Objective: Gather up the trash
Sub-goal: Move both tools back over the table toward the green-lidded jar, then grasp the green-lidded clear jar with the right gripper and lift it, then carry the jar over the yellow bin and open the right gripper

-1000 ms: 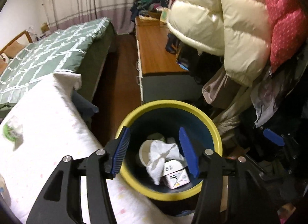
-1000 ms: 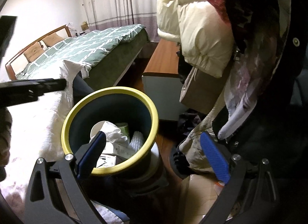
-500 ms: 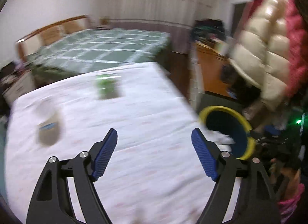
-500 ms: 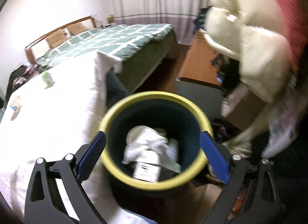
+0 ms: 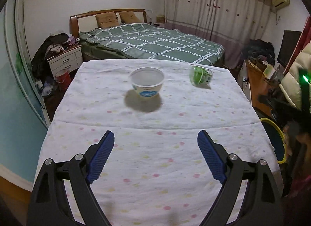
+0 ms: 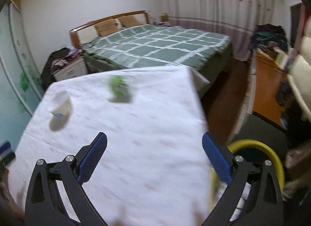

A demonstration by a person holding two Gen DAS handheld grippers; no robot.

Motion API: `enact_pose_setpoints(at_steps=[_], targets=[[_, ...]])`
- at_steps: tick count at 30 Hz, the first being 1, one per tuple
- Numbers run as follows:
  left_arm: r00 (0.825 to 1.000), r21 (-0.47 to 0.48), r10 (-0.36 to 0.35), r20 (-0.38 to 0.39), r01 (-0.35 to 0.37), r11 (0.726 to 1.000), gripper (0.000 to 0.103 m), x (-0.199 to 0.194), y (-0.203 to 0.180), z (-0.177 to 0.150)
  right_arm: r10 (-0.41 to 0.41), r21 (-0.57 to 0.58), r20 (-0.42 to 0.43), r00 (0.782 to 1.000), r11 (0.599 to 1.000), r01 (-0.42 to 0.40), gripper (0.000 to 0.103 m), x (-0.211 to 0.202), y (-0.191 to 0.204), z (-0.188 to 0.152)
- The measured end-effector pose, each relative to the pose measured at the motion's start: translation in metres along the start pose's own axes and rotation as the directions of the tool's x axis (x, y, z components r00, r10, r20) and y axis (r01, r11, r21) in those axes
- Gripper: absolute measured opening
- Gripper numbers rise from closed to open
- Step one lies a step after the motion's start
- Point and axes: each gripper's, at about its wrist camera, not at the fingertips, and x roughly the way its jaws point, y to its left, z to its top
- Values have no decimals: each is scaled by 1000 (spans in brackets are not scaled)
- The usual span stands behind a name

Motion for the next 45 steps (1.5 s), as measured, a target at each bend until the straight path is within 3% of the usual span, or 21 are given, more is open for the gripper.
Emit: enact_pose_setpoints(at_steps=[4, 9, 20, 27, 29, 35, 45], targets=[[1000, -5, -13, -2, 13, 1000, 87, 1, 8, -2, 16, -47, -15, 1000, 999, -17, 94, 48, 51, 30], [1000, -10, -15, -10, 15, 1000, 87, 3, 14, -2, 7, -32, -40, 999, 999, -8, 94, 108, 81, 58], [999, -18, -2, -51, 2, 1000, 88, 22, 29, -5, -99, -18, -79, 992, 995, 98, 94, 181, 90, 86], [998, -10, -20, -67, 20, 1000, 88, 30, 25, -5, -83, 21, -135, 987, 996, 87, 92, 209, 81, 88], [997, -8, -23, -67, 22, 1000, 88, 29, 24, -4, -93, 24, -138, 986, 995, 98, 68, 211, 80, 86], [997, 4, -31, -73, 31, 999, 88, 28, 18, -6, -67, 24, -103, 992, 997, 70, 68, 184, 78, 77], [995, 24, -78, -68, 80, 997, 89, 19, -2, -11, -19, -9, -25, 999, 1000, 19, 68, 66, 39, 32]])
